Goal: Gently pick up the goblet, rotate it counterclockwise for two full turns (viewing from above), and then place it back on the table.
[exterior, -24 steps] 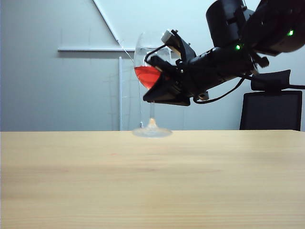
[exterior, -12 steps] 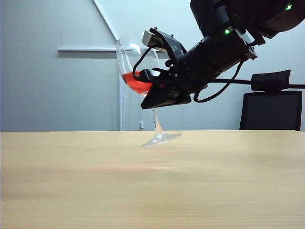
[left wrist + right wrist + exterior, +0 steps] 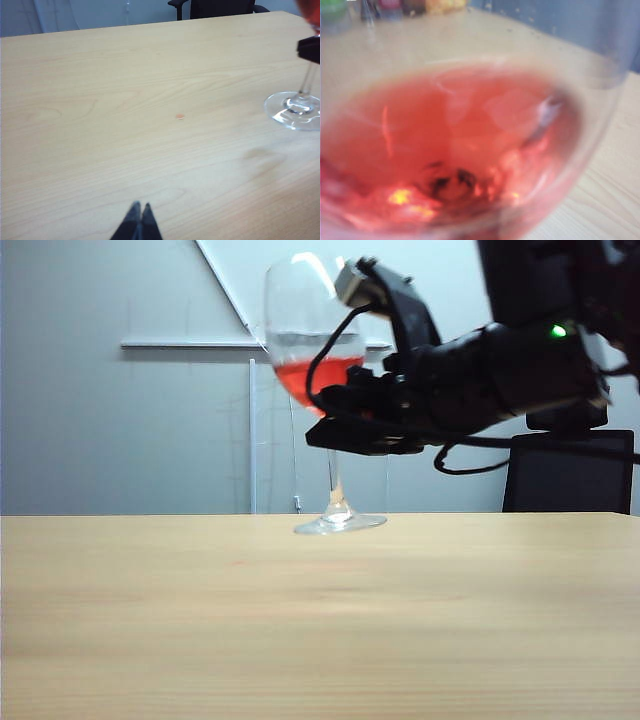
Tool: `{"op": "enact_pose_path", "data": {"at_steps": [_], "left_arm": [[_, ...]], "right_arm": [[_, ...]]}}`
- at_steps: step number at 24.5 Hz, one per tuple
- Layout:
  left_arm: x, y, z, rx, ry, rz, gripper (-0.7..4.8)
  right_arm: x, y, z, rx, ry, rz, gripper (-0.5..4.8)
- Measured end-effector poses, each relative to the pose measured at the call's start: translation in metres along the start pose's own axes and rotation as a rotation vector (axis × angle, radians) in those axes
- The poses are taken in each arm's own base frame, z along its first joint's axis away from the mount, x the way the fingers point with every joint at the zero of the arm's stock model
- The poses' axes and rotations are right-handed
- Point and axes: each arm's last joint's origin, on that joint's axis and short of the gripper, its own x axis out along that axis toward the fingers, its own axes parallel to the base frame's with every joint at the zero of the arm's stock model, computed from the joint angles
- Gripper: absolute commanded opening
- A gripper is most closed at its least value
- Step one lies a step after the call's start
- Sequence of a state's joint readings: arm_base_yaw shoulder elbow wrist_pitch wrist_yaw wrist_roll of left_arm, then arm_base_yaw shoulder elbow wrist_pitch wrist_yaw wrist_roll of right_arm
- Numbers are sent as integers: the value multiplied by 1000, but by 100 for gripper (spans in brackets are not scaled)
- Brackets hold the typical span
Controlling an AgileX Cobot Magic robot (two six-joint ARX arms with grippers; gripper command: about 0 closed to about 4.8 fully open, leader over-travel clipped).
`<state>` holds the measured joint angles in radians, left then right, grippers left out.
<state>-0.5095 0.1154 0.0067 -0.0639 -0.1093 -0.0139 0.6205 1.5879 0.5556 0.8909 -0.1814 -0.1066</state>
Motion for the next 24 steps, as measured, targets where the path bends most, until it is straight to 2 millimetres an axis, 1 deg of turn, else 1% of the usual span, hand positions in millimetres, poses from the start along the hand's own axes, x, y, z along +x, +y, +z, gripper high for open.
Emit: {"op": "enact_pose_path", "data": {"at_steps": [2, 7, 9, 11, 17, 19, 21, 24], "left_arm": [[0, 0, 0, 0, 0, 0, -5], [0, 0, 0, 0, 0, 0, -5], [0, 0, 0, 0, 0, 0, -5], [0, 0, 0, 0, 0, 0, -5], [0, 0, 0, 0, 0, 0, -5], [0, 0, 0, 0, 0, 0, -5], [0, 0, 0, 0, 0, 0, -5], [0, 0, 0, 0, 0, 0, -5]], "right_arm": [[-6, 1, -2, 30, -56, -16, -6], [-16, 0, 0, 136, -178, -40, -6], [-17, 0, 4, 236, -222, -39, -6], [-17, 0, 4, 294, -231, -29, -6], [-17, -2, 3, 400, -226, -19, -6], [-16, -4, -1, 437, -187, -21, -6], [-9, -7, -3, 467, -109, -14, -6], [0, -9, 4, 463, -67, 4, -6]]}}
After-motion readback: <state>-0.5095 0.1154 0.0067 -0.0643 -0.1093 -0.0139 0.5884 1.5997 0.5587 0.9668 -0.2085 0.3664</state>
